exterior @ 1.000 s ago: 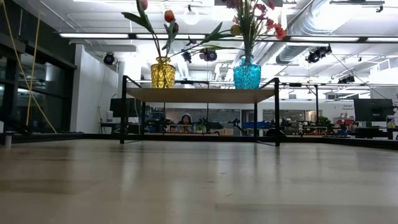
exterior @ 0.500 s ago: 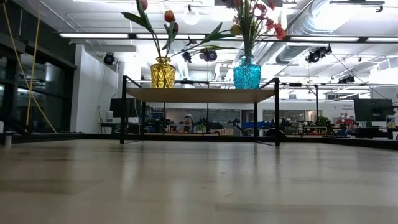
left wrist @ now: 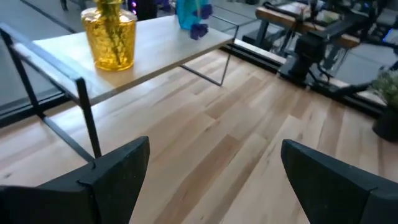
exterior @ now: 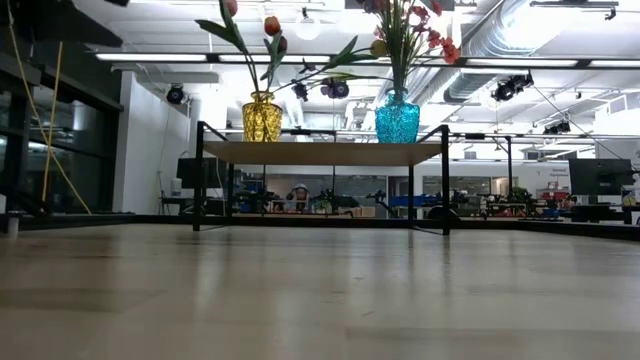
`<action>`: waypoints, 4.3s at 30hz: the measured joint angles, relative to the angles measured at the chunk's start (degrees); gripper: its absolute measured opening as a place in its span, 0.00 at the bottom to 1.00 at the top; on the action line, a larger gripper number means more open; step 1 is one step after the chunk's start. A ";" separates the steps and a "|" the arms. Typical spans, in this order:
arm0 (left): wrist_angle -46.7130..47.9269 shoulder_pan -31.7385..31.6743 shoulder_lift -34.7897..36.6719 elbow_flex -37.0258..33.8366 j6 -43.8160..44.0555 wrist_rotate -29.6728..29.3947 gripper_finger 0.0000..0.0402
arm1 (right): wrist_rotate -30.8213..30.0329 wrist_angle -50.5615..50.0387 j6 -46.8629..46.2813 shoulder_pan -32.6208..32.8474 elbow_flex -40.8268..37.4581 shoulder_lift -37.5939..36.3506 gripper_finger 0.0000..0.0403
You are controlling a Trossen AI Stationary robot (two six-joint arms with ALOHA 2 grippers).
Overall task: Pick and place flowers into a vace then onto a shelf
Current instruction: Return to Home Position
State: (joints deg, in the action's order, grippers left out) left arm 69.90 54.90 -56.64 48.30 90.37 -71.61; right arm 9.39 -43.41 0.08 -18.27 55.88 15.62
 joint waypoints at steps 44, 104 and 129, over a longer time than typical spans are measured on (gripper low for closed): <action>-60.71 -49.39 9.65 -18.17 -61.28 28.20 0.98 | 0.42 2.54 1.60 0.00 -8.15 -3.67 0.68; -61.59 -43.61 44.32 -43.29 -61.62 24.11 0.98 | 2.56 48.36 -9.17 -0.01 -52.17 -14.95 0.68; -73.19 -43.62 44.26 -47.55 -71.24 17.54 0.98 | -3.81 47.51 -7.11 0.05 -55.27 -14.49 0.68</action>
State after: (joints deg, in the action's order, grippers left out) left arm -3.29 11.28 -12.38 0.75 19.14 -54.07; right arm 5.58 4.11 -7.03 -18.22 0.60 1.13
